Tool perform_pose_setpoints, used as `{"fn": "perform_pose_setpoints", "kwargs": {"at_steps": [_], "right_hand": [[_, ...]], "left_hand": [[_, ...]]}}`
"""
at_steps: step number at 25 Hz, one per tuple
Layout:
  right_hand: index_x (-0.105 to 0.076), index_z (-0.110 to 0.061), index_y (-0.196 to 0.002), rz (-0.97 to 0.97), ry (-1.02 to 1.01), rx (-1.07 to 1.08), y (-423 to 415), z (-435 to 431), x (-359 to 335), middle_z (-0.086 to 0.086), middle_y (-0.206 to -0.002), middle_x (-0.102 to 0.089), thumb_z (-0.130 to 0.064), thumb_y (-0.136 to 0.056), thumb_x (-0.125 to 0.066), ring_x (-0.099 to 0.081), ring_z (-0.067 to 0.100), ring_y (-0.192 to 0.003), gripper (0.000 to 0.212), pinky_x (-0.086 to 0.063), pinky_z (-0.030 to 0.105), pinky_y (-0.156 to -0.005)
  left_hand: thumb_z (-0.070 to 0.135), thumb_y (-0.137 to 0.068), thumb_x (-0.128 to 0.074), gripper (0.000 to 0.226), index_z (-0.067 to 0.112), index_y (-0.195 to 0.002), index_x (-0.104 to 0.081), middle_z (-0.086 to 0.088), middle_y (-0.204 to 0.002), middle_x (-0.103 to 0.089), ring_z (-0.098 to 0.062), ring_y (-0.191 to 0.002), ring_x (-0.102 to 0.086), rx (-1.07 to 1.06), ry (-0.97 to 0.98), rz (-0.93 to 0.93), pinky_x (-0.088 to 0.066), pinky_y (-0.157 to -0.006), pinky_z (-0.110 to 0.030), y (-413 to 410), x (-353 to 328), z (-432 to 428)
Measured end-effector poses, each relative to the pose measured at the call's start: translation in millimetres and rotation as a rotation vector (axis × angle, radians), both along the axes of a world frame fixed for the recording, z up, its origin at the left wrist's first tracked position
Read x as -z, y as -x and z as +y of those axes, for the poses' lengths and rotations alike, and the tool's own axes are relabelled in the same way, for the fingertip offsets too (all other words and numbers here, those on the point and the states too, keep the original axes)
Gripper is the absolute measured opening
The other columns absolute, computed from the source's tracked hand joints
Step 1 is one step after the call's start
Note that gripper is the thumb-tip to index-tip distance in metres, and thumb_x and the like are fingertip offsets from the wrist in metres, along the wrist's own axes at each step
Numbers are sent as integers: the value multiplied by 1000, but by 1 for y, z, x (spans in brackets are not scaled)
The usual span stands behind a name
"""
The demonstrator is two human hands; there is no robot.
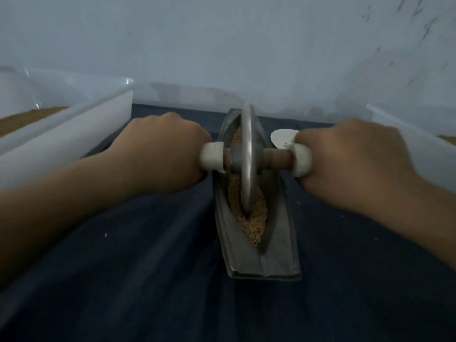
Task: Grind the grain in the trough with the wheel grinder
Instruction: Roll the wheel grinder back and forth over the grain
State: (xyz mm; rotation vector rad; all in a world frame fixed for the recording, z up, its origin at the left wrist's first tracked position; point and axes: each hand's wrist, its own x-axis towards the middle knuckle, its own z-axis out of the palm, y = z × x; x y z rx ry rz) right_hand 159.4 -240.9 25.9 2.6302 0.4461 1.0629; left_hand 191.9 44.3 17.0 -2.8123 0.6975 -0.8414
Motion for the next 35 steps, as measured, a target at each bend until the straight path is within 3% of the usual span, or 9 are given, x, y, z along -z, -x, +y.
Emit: {"fn": "perform_pose_setpoints", "kwargs": {"at_steps": [4, 7, 13, 17, 21, 25, 27, 31, 35], "right_hand": [[-61, -27, -83, 211, -127, 199, -49, 29, -15, -2, -74, -56, -41, -84, -67, -50, 22, -64, 15, -30, 25, -51], [-61, -28, -84, 293, -114, 187, -40, 27, -18, -3, -77, -59, -39, -86, -64, -58, 22, -71, 11, -35, 26, -53], [-46, -37, -66, 145, -98, 14, 2, -1, 9, -18, -48, -36, -46, -63, -58, -29, 3, -42, 16, -27, 17, -42], [-60, -29, -80, 258, -228, 188, -47, 24, -8, -4, -73, -55, -46, -83, -66, -50, 22, -64, 19, -33, 27, -52], [-53, -30, -76, 356, -198, 149, -32, 15, -8, -5, -75, -59, -45, -84, -62, -55, 22, -66, 19, -39, 30, -56], [-39, -33, -61, -27, -17, 5, 5, -1, 6, -15, -47, -22, -46, -60, -58, -15, 4, -39, 23, -13, 13, -49], [-44, -32, -60, 8, -8, 53, -12, 9, -3, -14, -48, -31, -46, -64, -62, -26, 10, -38, 23, -18, 14, -47], [-59, -29, -82, 334, -239, 193, -47, 25, -11, -2, -81, -64, -51, -86, -65, -60, 24, -74, 22, -49, 32, -62], [-48, -32, -72, 164, -155, 71, -7, 4, 9, -8, -59, -47, -41, -76, -62, -43, 19, -49, 17, -31, 24, -46]], "left_hand": [[42, -86, -56, 15, 33, -94, -64, 1, -86, -62, -27, -78, -63, -223, 28, 108, -44, -61, -34, -44, -15, -30], [40, -85, -57, 15, 32, -95, -64, 1, -88, -62, -25, -77, -60, -212, 2, 208, -46, -63, -36, -38, -19, -30], [58, -64, -46, 22, 37, -67, -54, 7, -58, -53, -24, -48, -53, 52, -143, -128, -36, -48, -25, -11, -7, -6], [48, -82, -59, 21, 34, -97, -66, 0, -86, -59, -28, -76, -59, -205, -49, 160, -44, -64, -35, -48, -26, -35], [42, -79, -61, 12, 34, -88, -62, 4, -82, -60, -22, -71, -57, -151, -101, 179, -45, -63, -34, -33, -33, -32], [60, -52, -50, 25, 51, -75, -55, 17, -60, -57, 0, -56, -54, 35, 3, 402, -47, -51, -27, 3, -16, 2], [58, -57, -54, 24, 45, -77, -59, 15, -67, -60, -7, -64, -60, -5, 25, 428, -52, -58, -32, -7, -15, -4], [40, -86, -59, 16, 32, -99, -65, 0, -88, -60, -26, -80, -61, -218, -61, 147, -43, -64, -36, -34, -29, -39], [40, -75, -58, 7, 37, -82, -57, 10, -71, -50, -18, -62, -50, -47, -130, 132, -39, -54, -31, -11, -23, -20]]}}
